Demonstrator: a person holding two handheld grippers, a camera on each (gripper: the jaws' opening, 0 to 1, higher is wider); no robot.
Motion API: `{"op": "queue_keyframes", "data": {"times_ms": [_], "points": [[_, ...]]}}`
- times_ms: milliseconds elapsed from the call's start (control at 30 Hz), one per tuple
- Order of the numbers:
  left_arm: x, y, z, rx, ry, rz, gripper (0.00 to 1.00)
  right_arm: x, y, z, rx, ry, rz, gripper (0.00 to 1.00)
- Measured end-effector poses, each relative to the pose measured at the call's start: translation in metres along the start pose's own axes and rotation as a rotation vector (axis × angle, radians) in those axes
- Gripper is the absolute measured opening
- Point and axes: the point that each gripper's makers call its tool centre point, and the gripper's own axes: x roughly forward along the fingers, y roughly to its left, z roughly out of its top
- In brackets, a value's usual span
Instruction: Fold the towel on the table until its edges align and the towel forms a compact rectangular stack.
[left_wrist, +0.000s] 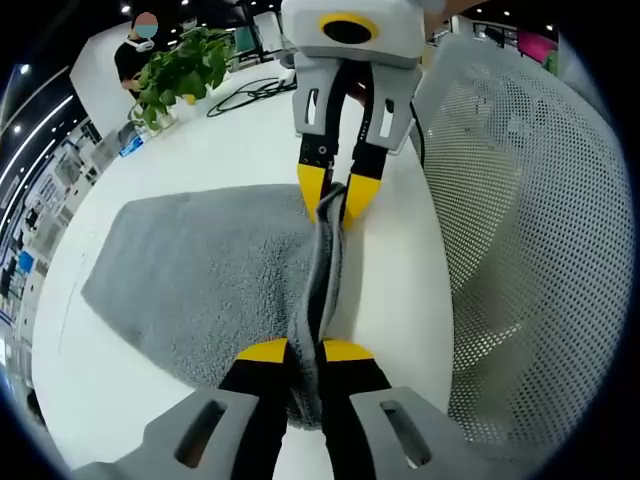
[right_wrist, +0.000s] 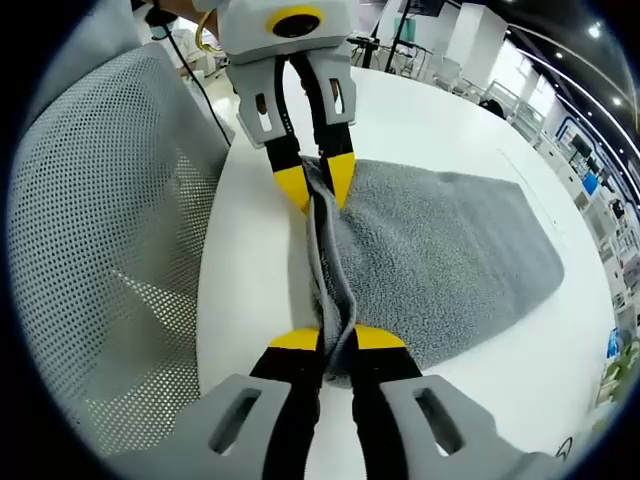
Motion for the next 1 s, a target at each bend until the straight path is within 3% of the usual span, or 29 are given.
{"op": "queue_keyframes", "data": {"times_ms": [133, 400, 800, 1000], "points": [[0.0, 0.0, 0.0, -0.002, 0.006, -0.001, 0.1, -0.001, -0.001, 0.001, 0.108, -0.012, 0.004, 0.07], [-0.005, -0.009, 0.0, -0.018, 0.011, -0.012, 0.09, -0.001, 0.009, 0.0, 0.083, 0.001, -0.016, 0.06], [-0.011, -0.034, -0.001, -0.028, 0.0, -0.036, 0.09, -0.008, 0.035, 0.0, 0.123, -0.002, -0.033, 0.06], [-0.015, -0.052, -0.001, -0.062, -0.006, -0.1, 0.09, -0.013, 0.053, -0.002, 0.104, 0.018, 0.002, 0.06]]}}
